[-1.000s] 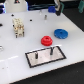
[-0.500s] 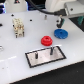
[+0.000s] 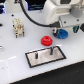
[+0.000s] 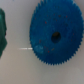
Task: Insert the blue gear onto the right peg, followed by the red gear
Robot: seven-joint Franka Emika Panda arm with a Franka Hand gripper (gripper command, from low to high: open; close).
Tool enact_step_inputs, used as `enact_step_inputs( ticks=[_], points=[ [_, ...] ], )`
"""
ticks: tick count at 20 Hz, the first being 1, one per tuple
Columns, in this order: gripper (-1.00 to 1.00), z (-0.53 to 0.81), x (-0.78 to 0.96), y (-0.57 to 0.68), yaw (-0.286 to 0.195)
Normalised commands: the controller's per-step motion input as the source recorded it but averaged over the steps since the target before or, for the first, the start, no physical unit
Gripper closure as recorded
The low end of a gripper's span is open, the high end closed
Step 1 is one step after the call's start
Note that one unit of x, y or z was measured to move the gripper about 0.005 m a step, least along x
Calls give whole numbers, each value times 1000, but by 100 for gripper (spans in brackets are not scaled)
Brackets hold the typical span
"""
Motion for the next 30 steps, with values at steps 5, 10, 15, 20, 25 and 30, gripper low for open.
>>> enact_step_inputs(
  ticks=[5, 10, 15, 20, 25, 30],
  points=[
    [-100, -299, -347, -114, 0],
    [100, -155, -363, -63, 0],
    [100, -97, -348, -19, 0],
    [100, -75, -302, -5, 0],
    [100, -63, -279, -5, 0],
    [100, 159, -63, -52, 0]
  ],
)
